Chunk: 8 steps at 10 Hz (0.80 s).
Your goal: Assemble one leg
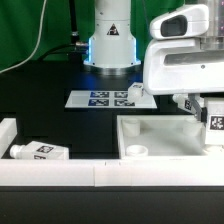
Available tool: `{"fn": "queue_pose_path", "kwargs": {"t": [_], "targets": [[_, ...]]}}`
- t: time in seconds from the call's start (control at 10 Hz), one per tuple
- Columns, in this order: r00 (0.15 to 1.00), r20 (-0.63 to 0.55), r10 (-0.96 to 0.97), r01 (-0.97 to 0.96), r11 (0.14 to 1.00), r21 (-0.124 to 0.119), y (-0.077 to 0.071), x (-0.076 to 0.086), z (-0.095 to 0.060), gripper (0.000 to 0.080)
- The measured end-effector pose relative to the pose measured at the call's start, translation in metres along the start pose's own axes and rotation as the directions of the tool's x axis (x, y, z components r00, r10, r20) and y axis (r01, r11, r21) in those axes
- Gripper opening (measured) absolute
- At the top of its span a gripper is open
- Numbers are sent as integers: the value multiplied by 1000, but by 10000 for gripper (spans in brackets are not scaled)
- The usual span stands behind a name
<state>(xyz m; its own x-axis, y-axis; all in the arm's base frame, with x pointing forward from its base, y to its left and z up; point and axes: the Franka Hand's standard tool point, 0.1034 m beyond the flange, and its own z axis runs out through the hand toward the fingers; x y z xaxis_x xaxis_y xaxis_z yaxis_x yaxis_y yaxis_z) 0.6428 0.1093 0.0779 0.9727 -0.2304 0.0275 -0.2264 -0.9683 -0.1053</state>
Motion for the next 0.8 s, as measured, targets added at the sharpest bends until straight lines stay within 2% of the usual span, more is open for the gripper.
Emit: {"fn": "queue_pose_path", "kwargs": {"t": [0.2,0.3,0.4,0.5,0.8], "targets": [[966,0,258,-258,966,2,2,1,0,288],[918,1,396,-396,918,8,3,2,1,288],[849,6,528,-528,848,29,5,4,1,288],[774,9,633,-633,773,35,7,4,1,288],[661,14,750,-750,660,31,8,4,1,288]]}}
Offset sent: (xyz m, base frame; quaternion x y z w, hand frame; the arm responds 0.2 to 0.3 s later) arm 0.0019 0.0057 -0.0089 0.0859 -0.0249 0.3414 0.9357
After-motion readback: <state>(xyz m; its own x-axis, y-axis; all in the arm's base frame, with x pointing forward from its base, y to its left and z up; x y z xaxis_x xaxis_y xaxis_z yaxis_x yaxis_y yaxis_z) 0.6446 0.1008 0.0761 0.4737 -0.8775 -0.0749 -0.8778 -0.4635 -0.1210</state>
